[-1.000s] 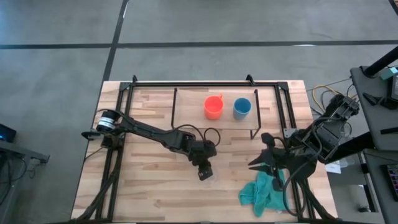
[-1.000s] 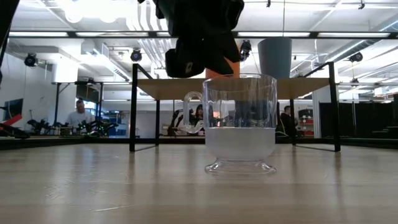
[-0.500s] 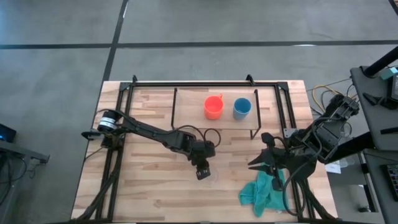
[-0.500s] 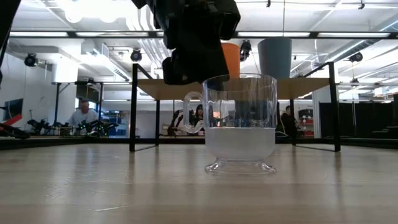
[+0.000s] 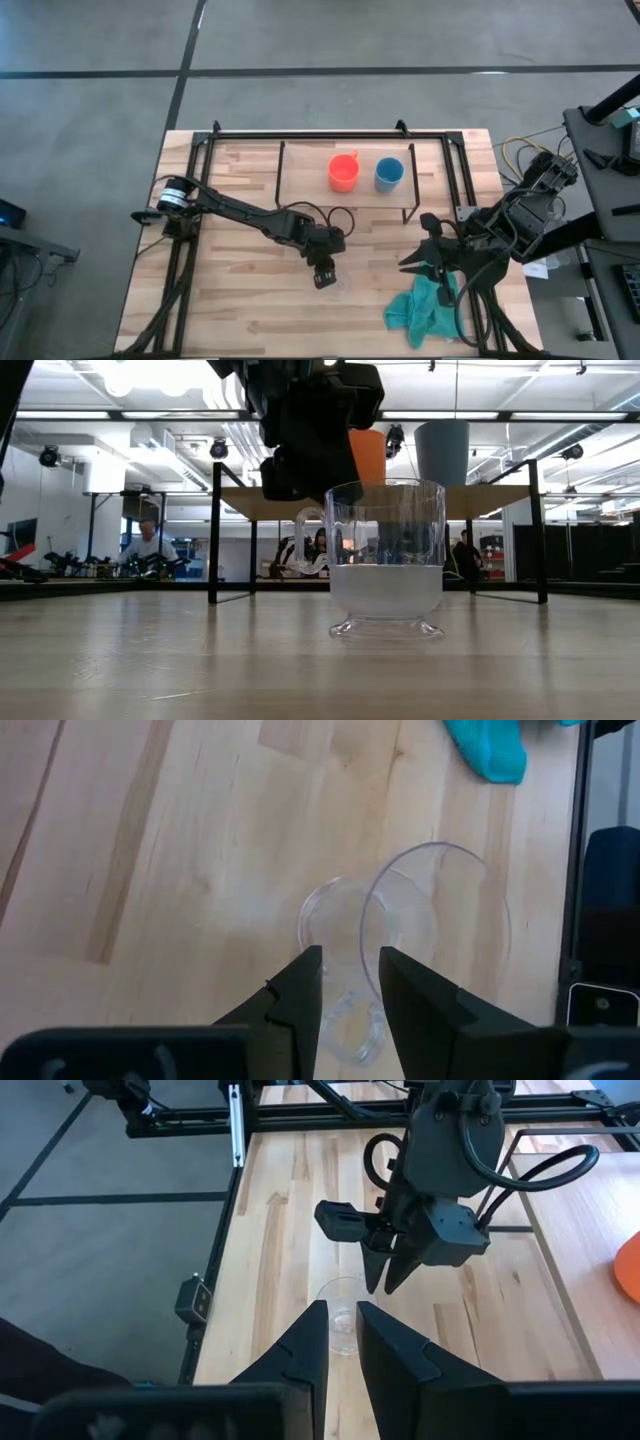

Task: Stack small to large cups/mugs on shelf
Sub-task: Put the transparent mug on the shelf

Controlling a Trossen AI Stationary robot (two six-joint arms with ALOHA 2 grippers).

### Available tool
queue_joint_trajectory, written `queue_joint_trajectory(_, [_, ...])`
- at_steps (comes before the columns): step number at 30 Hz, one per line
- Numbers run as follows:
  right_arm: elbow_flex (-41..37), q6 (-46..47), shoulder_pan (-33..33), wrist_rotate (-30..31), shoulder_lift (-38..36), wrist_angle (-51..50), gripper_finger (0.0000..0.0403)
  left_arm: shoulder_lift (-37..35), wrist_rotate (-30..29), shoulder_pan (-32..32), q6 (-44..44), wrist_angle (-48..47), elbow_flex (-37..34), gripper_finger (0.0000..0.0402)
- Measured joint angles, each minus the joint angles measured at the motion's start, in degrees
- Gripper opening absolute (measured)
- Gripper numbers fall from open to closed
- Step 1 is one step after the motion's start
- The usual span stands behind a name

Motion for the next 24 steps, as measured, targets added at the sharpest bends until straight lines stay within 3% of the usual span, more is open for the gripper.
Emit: queue_joint_trajectory(24, [0.0, 0.4, 0.0, 1.5, 0.0, 0.1, 0.0052, 3.8, 1.1, -1.1, -1.5, 2.3, 0.0, 0.0088])
